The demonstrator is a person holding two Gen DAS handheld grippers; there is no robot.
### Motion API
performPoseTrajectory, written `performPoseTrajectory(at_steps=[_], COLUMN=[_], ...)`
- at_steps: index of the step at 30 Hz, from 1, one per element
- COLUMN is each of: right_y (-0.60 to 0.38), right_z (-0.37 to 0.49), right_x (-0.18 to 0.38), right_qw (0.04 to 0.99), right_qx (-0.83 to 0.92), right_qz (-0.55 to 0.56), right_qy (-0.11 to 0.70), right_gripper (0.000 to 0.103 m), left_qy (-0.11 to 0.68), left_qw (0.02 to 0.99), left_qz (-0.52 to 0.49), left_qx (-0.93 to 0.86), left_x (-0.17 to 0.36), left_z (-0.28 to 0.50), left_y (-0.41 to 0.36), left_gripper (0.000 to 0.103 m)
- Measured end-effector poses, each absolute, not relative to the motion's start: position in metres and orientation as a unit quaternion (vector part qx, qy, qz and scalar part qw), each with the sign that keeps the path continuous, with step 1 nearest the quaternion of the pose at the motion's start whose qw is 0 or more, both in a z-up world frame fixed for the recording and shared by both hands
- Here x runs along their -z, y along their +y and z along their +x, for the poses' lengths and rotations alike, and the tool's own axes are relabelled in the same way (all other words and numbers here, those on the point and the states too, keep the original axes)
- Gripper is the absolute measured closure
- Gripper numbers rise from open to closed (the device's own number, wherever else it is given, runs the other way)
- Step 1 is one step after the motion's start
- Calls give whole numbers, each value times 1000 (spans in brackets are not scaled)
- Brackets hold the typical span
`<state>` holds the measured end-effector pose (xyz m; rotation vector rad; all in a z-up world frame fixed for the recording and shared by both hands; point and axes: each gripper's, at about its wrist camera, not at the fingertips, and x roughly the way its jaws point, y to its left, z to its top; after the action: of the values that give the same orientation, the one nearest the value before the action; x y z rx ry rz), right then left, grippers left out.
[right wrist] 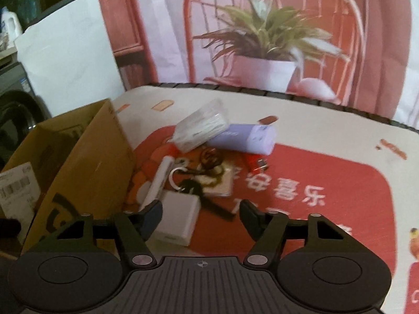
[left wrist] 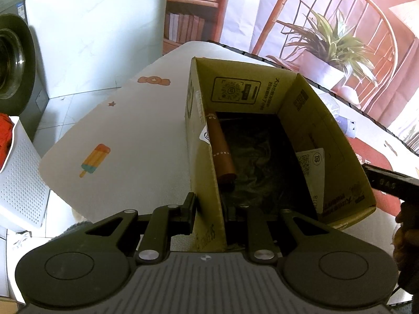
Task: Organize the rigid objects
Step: 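Move the right gripper to the white charger plug and grasp it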
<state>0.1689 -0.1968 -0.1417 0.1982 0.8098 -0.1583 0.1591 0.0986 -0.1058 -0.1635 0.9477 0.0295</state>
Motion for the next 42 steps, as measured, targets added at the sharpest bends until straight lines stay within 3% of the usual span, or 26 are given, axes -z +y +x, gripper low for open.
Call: performPoseTrajectory(at_steps=[8,10,34,42], right_y=[-184,-185,-190,-204], right_z=[177,178,175,170], right_x=[148,151,154,134], right_qw=[910,908,897,895], right_qx=[54,55,58,53], right_qz=[104,107,128,205], right_qy=[398,401,419,391], right_gripper=[55,67,69,69], left_qy=[456,456,456,455], left_qw=[887,887,886,886], left_qz=[-78,-78,-80,-84], left_qx=[-14,-14,-17,-17], left_x=[106,106,105,106], left_z=[159,159,159,159], left_y=[99,99,98,99], left_gripper=[80,80,80,80])
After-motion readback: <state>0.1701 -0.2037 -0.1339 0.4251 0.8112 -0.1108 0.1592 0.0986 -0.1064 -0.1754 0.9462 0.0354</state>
